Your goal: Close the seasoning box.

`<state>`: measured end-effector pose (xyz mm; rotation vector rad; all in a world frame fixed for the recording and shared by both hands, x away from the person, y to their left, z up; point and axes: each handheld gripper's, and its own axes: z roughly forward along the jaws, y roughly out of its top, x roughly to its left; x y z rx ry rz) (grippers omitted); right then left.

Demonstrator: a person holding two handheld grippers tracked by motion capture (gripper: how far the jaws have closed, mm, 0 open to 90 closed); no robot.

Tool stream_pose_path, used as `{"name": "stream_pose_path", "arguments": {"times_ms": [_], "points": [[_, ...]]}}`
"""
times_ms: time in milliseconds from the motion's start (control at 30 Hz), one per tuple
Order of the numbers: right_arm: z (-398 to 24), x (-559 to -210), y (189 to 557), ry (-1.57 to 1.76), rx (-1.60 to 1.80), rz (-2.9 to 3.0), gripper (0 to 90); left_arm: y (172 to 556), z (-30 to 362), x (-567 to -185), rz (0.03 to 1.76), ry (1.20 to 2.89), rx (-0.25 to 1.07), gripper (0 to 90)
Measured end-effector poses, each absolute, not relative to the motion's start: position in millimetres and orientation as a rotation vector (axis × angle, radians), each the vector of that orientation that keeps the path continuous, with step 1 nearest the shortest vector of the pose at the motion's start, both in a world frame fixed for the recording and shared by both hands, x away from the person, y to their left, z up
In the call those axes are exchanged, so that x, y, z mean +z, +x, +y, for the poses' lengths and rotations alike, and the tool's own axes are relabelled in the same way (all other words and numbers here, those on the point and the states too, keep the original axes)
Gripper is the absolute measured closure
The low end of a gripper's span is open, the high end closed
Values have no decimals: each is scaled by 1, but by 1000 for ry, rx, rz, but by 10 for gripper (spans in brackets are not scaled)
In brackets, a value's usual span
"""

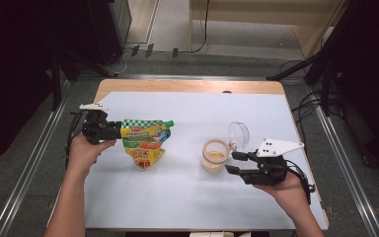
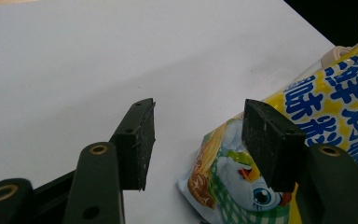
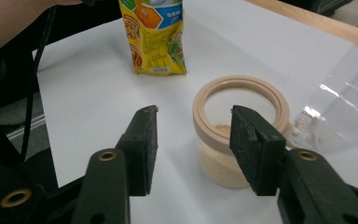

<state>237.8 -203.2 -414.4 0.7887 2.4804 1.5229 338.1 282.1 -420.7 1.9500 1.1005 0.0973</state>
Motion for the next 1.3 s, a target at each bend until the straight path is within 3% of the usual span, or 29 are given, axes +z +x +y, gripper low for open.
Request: {"name": "stream_pose_path", "arguments": {"times_ms": [567,1300], "points": [[-246,-433,251,1005,1518,2403,900,338,286,-420,1104,1939,97,446],[-230,-442,283,1189,1531,2252,900,338,283,-422,1096,1955,91,444]]}}
